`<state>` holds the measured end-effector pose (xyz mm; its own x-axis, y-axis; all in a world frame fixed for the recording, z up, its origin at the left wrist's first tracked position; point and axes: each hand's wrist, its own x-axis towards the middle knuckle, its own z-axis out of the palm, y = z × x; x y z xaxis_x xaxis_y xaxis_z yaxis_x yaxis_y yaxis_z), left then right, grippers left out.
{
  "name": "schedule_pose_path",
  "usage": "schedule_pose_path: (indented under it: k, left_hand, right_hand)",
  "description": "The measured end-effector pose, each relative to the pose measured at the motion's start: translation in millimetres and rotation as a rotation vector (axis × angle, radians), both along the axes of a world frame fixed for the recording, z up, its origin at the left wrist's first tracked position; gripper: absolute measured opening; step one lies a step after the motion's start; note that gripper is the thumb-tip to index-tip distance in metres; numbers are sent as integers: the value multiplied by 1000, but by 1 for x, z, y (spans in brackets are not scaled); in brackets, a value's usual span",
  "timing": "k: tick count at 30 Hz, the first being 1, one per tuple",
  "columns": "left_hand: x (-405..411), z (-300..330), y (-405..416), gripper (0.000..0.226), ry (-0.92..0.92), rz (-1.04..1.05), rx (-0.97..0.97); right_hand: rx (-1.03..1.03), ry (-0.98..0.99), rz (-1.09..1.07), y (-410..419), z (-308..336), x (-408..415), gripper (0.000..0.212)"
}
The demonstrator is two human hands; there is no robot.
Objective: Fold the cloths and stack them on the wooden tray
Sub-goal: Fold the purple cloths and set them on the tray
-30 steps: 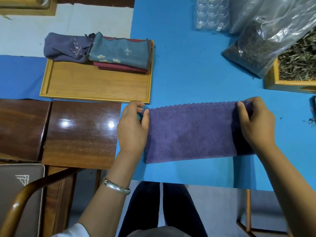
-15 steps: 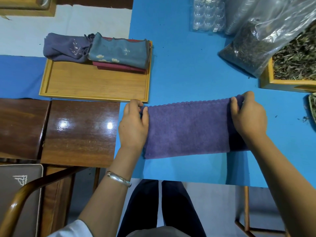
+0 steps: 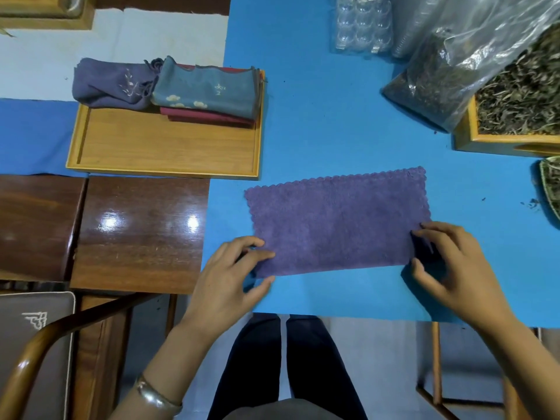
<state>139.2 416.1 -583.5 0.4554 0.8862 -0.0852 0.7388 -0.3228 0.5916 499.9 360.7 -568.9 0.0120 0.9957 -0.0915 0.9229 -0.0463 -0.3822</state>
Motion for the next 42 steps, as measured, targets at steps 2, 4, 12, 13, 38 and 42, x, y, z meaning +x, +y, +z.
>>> schedule_pose_path:
  k: [2,4,12,13,38,42]
  left_hand:
    - [2,-1,-1,26,-1,24,42]
    - [4,0,0,24,-7,36,69]
    - [4,2,-5,25,-81,91,75]
    - [4,3,-6,24,-102,106,71]
    - [46,-1,42,25,107,558,112]
    - [35,-4,32,23,136,547,149]
  right_hand:
    - [-11,9,-11,2,2,0,53]
    - [-37,9,29,2,3,4,55]
    - [70,31,-67,-16,4,4,18]
    - [75,87,-98,-19,5,0,23]
    - [176,32,-593,42,-26,-42,20]
    - [183,10,-623,42,-30,-42,22]
